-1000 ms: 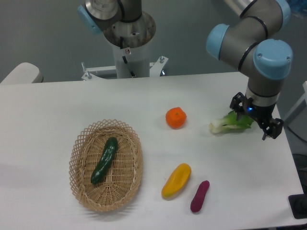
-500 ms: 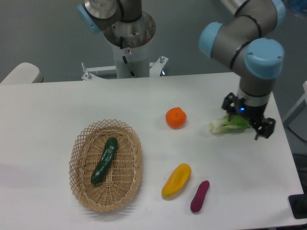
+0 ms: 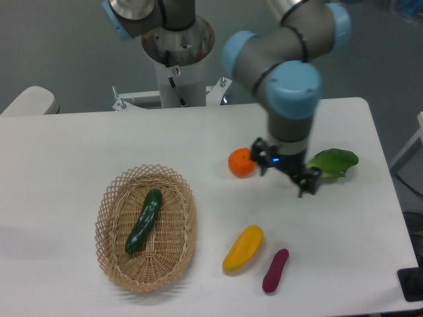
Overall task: Pick up the cucumber from the basket
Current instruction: 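Move the gripper from the bok choy over the cucumber in the basket, then lower the gripper onto the green cucumber and close on it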
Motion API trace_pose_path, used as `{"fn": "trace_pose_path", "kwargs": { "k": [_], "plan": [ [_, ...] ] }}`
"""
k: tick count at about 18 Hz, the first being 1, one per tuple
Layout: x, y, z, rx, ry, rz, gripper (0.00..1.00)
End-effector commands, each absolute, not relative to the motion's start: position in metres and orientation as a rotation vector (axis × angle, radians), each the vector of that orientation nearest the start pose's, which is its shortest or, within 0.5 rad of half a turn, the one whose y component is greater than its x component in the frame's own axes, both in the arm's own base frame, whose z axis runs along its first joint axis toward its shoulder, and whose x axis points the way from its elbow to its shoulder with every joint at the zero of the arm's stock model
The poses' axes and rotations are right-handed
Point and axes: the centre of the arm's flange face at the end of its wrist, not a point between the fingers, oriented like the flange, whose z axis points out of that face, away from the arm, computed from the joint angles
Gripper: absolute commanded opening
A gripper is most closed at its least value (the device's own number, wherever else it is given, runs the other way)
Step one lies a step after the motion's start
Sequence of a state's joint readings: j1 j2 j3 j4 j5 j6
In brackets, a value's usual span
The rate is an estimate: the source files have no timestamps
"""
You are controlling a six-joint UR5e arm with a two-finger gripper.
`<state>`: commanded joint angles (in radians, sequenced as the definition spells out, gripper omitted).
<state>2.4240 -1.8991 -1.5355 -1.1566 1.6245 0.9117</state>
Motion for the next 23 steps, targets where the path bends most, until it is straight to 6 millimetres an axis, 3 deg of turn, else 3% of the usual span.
{"fn": "trace_pose_path", "kwargs": {
  "k": [5, 8, 13, 18, 23],
  "plan": [
    [-0.324, 0.549, 0.357, -3.08, -0.083, 0.16, 1.0],
    [-0.29, 0.564, 0.336, -3.076, -0.201, 0.141, 1.0],
    [-0.249, 0.568, 0.296, -3.081, -0.15, 0.138, 1.0],
    [-0.245, 0.573, 0.277, -3.099, -0.124, 0.13, 1.0],
    [-0.251, 0.578, 0.285, -3.083, -0.124, 0.138, 1.0]
  ]
}}
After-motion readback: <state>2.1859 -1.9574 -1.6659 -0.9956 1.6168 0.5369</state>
